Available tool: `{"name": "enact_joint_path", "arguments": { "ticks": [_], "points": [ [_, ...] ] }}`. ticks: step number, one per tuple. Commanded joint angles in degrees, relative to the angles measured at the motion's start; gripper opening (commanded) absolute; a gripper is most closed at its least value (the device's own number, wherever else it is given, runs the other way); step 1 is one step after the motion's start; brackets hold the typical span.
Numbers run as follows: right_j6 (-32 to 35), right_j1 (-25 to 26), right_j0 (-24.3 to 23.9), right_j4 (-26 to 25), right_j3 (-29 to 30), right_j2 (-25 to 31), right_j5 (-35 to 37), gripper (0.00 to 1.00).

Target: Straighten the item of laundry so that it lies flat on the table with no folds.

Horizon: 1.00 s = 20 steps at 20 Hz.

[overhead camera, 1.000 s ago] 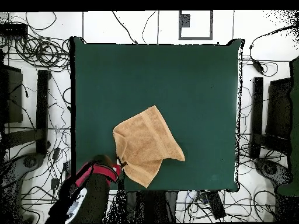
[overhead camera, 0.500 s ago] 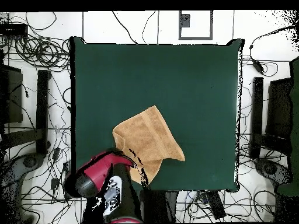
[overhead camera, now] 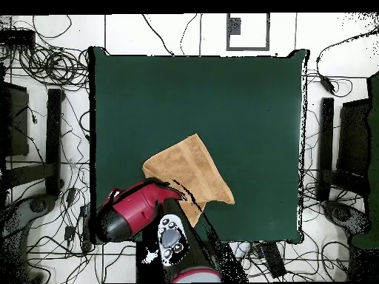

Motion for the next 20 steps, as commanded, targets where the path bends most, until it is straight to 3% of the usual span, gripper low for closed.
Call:
{"name": "enact_joint_path", "arguments": {
  "ticks": [1,5,11,20],
  "points": [
    [-20.3,-1.2,-7.1,-3.3,1.4,12.8,8.7,1.0],
    [-24.3,0.5,-11.5,-5.9,-1.3,14.0,11.5,1.0],
    [-25.9,6.3,-16.0,-12.2,-4.2,13.9,9.7,1.0],
    [-26.4,10.0,-21.8,-18.0,-5.9,15.4,8.9,1.0]
  ]
}}
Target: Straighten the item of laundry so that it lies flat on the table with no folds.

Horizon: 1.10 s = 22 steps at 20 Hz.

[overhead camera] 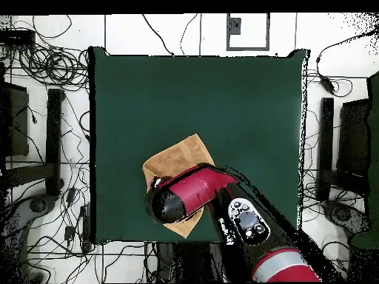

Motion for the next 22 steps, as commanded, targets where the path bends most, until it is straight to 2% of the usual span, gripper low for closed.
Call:
{"name": "enact_joint_path", "arguments": {
  "ticks": [1,16,22],
  "points": [
    [-18.2,6.9,-2.2,-6.4,-4.7,6.2,4.2,1.0],
    [-15.1,16.1,-1.8,-16.8,-10.8,3.4,0.1,1.0],
    [-12.5,19.5,-0.6,-21.1,-12.5,0.6,-1.5,1.0]
  ]
}}
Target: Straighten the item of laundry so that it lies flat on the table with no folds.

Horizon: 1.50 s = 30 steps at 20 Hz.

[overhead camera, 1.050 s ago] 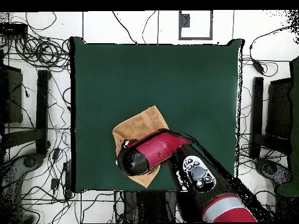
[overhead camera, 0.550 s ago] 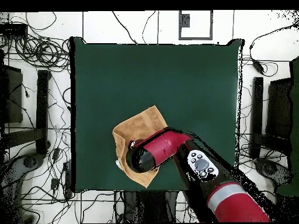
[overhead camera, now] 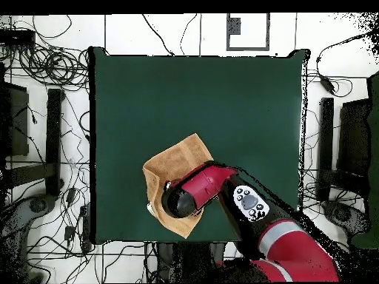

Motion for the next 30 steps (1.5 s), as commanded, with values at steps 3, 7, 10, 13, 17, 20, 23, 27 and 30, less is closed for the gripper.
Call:
{"name": "enact_joint_path", "arguments": {
  "ticks": [3,7,10,13,17,20,23,27,30],
  "points": [
    [-8.8,8.8,3.3,-12.2,-7.9,-1.1,-5.2,1.0],
    [-6.0,8.3,5.1,-16.0,-9.7,-1.8,-9.4,1.0],
    [-9.5,8.2,3.0,-13.1,-10.6,1.0,-5.3,1.0],
    [-13.8,9.0,0.4,-8.1,-12.9,3.8,0.4,1.0],
    [-15.8,10.0,-0.4,-3.7,-17.2,5.0,5.6,1.0],
    [-17.8,11.1,-1.0,-0.9,-20.3,5.6,9.7,1.0],
    [-18.1,12.6,-1.3,0.2,-23.2,5.7,11.8,1.0],
    [-22.5,13.3,-1.9,-0.3,-25.5,7.4,14.9,1.0],
    [-22.6,13.9,-2.2,-0.2,-27.0,8.3,16.8,1.0]
  ]
}}
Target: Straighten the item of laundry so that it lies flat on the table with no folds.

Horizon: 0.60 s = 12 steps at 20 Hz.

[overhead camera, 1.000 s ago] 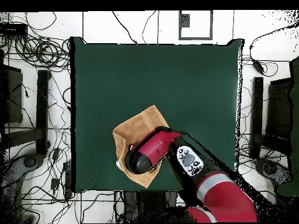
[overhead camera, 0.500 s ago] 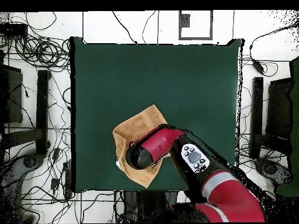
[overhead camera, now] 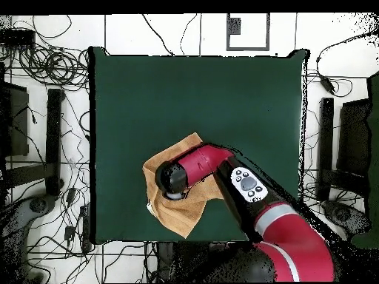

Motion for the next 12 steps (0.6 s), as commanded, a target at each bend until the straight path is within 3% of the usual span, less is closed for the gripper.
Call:
{"name": "enact_joint_path", "arguments": {
  "ticks": [1,12],
  "points": [
    [-21.4,9.8,-1.9,-6.1,-18.5,4.2,-3.0,1.0],
    [-23.6,7.0,-2.2,-8.7,-17.8,6.1,-1.7,1.0]
  ]
}}
